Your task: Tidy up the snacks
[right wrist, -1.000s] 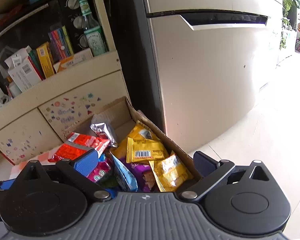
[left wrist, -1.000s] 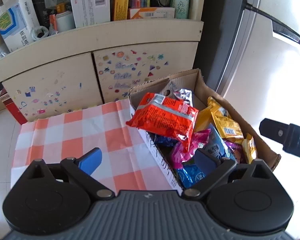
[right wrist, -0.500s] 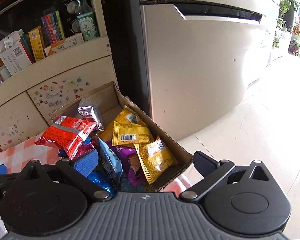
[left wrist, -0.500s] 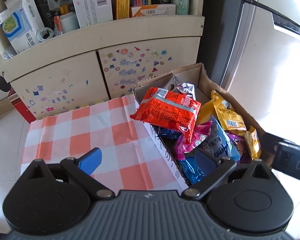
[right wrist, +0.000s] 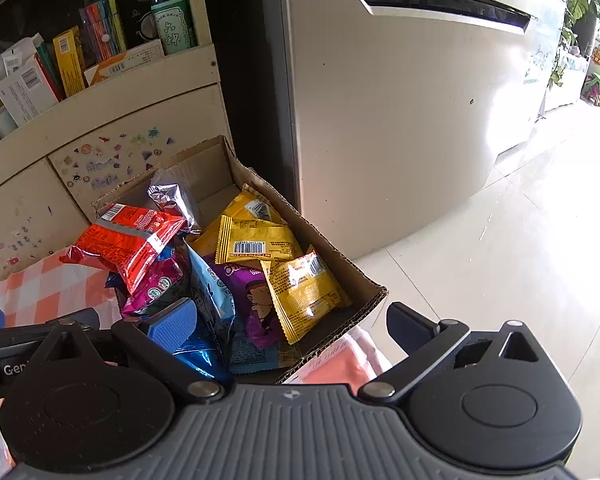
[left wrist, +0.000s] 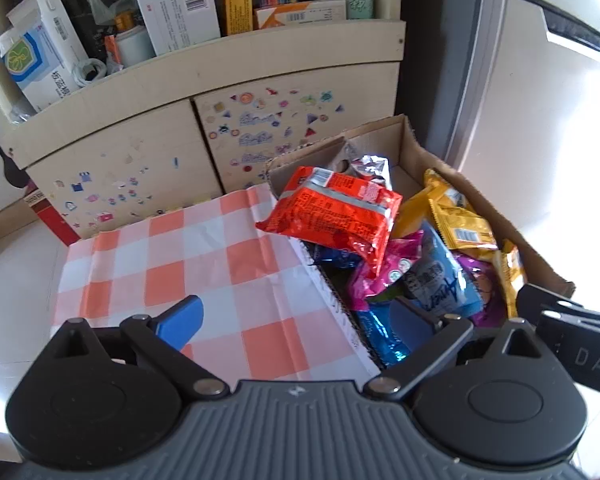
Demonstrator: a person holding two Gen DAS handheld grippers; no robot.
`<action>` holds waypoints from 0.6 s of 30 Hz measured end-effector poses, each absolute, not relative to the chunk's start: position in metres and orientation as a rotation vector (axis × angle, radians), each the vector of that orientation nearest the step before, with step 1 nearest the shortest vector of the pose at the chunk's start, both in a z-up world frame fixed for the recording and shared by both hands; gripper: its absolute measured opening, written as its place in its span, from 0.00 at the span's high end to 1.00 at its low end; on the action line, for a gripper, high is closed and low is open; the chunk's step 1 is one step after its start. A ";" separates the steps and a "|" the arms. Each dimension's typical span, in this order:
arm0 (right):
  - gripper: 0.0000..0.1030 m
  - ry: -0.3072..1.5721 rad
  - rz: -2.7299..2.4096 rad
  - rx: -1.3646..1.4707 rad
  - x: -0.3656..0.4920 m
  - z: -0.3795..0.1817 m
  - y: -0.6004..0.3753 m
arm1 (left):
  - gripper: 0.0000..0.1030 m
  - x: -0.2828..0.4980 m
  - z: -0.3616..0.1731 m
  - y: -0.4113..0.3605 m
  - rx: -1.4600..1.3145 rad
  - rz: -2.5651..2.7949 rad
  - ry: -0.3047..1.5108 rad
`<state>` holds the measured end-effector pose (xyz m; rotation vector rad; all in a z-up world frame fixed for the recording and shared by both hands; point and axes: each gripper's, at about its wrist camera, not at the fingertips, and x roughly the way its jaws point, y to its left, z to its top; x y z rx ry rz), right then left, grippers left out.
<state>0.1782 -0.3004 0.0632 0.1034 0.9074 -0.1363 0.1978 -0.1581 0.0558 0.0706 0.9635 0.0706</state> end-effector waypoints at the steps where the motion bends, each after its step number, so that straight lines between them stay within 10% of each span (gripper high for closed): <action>1: 0.00 0.908 -0.138 0.097 0.179 0.063 -0.300 | 0.04 0.198 0.055 -0.158 0.074 0.073 0.965; 18: 0.00 0.922 -0.149 0.066 0.187 0.057 -0.294 | 0.03 0.203 0.052 -0.156 0.112 0.108 0.956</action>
